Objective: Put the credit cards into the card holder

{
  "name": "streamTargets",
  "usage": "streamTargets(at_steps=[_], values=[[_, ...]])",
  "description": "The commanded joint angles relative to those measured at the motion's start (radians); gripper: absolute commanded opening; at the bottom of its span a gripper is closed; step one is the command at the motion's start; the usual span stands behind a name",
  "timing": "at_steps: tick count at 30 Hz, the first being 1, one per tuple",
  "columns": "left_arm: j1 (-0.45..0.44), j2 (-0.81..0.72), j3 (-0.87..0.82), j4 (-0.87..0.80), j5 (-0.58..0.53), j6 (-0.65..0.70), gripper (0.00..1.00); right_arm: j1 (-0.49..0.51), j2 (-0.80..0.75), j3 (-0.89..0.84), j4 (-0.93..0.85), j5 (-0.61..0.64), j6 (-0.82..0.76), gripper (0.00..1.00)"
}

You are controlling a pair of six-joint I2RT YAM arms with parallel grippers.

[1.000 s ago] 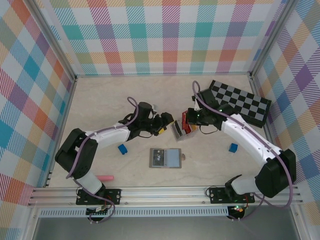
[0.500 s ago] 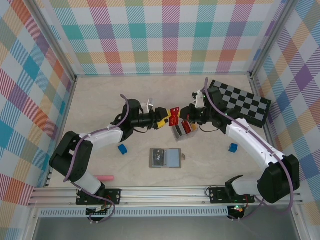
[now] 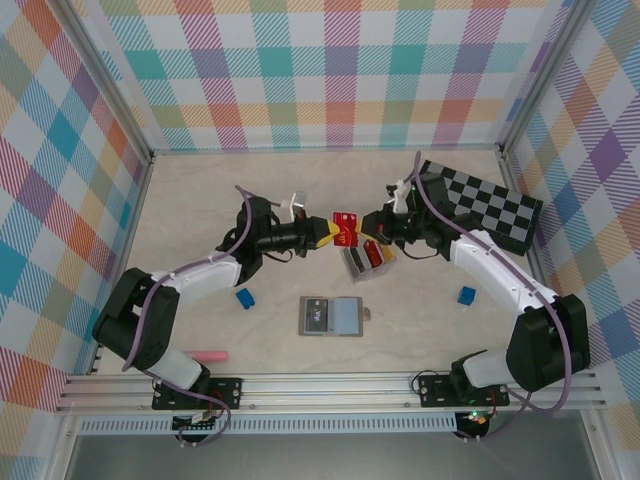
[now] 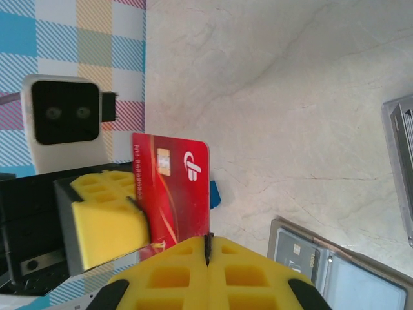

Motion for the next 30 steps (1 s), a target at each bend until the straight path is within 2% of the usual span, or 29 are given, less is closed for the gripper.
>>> streamTargets(at_steps=[1, 5, 7, 10, 13, 20, 30], values=[[0.011, -0.045, -0.029, -0.043, 0.006, 0.03, 0.0, 0.002, 0.004, 0.002, -0.022, 0.003, -0.003, 0.03], [0.005, -0.111, -0.057, -0.289, -0.078, 0.148, 0.0, 0.038, -0.013, -0.027, -0.131, 0.122, -0.043, 0.17], [-0.009, -0.157, -0.083, -0.417, -0.139, 0.221, 0.0, 0.087, -0.018, -0.044, -0.183, 0.202, -0.064, 0.21], [-0.054, -0.223, -0.149, -0.521, -0.228, 0.276, 0.0, 0.185, -0.004, -0.087, -0.21, 0.285, -0.055, 0.24], [-0.107, -0.279, -0.237, -0.527, -0.295, 0.278, 0.0, 0.266, 0.023, -0.13, -0.207, 0.351, -0.016, 0.24], [-0.217, -0.345, -0.35, -0.499, -0.399, 0.278, 0.0, 0.37, 0.089, -0.195, -0.129, 0.351, 0.06, 0.23], [-0.28, -0.274, -0.387, -0.374, -0.428, 0.278, 0.01, 0.372, 0.134, -0.24, -0.191, 0.478, 0.079, 0.23]])
